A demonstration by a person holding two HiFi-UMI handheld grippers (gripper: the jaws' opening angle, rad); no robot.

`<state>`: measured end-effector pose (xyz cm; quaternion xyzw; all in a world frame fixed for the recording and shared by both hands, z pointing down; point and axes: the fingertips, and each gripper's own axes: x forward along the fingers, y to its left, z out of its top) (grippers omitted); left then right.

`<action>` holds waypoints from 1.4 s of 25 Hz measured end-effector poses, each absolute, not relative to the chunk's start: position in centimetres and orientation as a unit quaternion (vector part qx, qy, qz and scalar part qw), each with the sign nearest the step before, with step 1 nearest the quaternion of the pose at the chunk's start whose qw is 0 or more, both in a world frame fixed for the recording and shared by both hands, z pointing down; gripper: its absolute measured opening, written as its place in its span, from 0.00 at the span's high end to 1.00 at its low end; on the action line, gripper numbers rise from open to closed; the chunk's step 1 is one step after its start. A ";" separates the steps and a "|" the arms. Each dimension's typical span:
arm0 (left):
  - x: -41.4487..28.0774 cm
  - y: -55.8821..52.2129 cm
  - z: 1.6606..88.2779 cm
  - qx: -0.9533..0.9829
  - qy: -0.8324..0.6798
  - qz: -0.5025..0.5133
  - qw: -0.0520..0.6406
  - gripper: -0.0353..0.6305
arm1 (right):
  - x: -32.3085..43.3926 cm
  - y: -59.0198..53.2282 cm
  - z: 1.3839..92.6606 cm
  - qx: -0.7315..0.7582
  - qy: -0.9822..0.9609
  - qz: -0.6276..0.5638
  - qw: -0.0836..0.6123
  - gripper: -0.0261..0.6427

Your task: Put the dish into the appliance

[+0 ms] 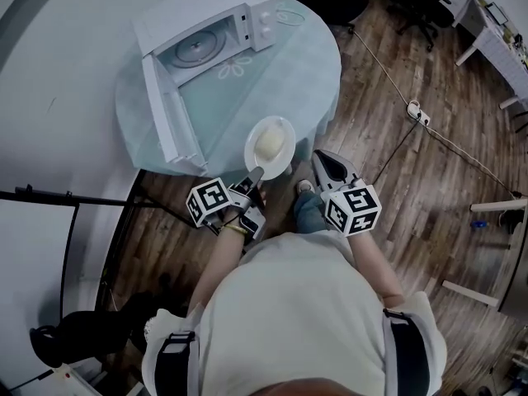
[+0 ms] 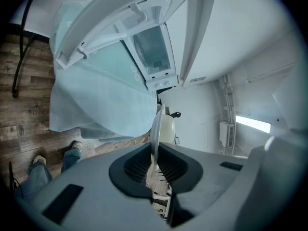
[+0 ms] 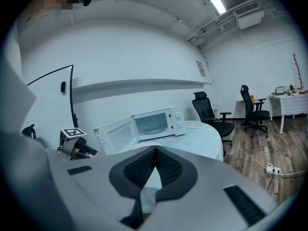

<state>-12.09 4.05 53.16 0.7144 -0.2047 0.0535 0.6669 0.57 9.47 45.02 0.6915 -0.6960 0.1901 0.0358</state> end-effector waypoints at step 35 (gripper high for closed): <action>-3.0 -10.1 53.4 0.647 -0.364 -0.088 0.664 0.89 | 10.6 -10.0 45.4 0.510 -0.836 0.190 0.070 0.95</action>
